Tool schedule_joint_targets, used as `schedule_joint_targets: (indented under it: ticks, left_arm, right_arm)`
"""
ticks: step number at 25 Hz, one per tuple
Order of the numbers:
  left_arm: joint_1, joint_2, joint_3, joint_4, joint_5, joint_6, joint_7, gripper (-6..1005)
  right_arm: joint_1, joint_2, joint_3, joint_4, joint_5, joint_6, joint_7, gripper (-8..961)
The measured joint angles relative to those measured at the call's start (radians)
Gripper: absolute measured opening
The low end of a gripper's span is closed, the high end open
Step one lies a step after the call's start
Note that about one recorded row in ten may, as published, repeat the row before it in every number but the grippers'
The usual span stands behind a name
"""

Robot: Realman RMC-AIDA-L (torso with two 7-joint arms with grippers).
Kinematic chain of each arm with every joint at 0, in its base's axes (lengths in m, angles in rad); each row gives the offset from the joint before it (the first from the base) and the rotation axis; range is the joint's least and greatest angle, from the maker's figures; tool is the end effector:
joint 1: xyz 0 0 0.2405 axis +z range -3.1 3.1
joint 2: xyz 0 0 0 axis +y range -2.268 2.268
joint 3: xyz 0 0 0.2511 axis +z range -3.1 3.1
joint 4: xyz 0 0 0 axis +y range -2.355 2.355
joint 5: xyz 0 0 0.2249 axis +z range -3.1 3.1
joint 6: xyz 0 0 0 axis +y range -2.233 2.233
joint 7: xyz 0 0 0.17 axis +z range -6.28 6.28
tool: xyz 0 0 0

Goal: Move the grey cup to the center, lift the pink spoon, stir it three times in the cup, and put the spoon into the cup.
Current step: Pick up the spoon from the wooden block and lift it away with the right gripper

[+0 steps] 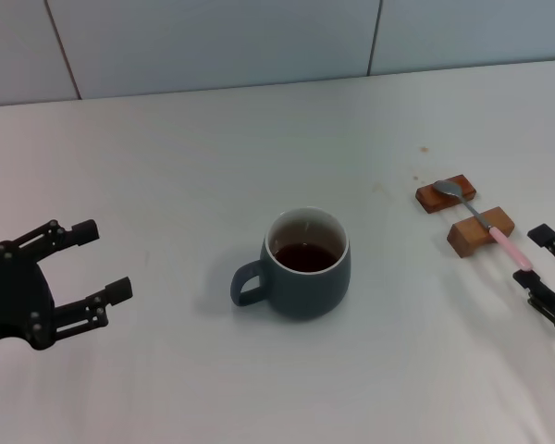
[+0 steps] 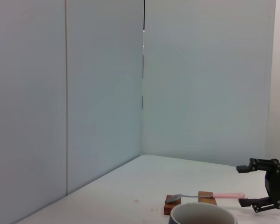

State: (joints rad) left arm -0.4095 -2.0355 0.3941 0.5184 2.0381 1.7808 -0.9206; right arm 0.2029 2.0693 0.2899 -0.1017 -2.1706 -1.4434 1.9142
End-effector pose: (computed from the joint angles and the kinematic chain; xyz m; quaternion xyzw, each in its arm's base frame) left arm -0.2998 0.2916 0.0104 -0.9207 -0.1057 -0.3158 0.2036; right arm 0.3918 0.2371 -0.0251 -0.4011 0.7136 0.5427 0.1884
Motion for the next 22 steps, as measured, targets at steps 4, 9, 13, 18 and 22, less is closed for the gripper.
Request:
schedule_joint_targets:
  ticks: [4,9,13,18,22]
  left_arm:
    - [0.002,0.001,0.0,0.0,-0.012,0.002,0.0,832]
    - [0.007,0.001,0.0,0.0,-0.021,0.006,0.0,832]
    - [0.009,0.002,0.0,0.0,-0.025,0.007,0.0,832]
    - [0.01,0.003,0.0,0.001,-0.028,0.008,-0.001,832]
    - [0.011,0.003,0.0,0.003,-0.03,0.008,0.0,832]
  right_arm:
    - [0.009,-0.001,0.0,-0.001,0.0,0.013,0.0,826]
    - [0.02,-0.001,0.0,-0.001,0.0,0.022,0.0,825]
    - [0.031,-0.002,-0.007,-0.001,0.0,0.025,0.0,825]
    - [0.039,-0.003,-0.012,-0.001,0.0,0.026,0.001,825]
    - [0.042,-0.003,-0.012,-0.001,0.0,0.027,0.001,825]
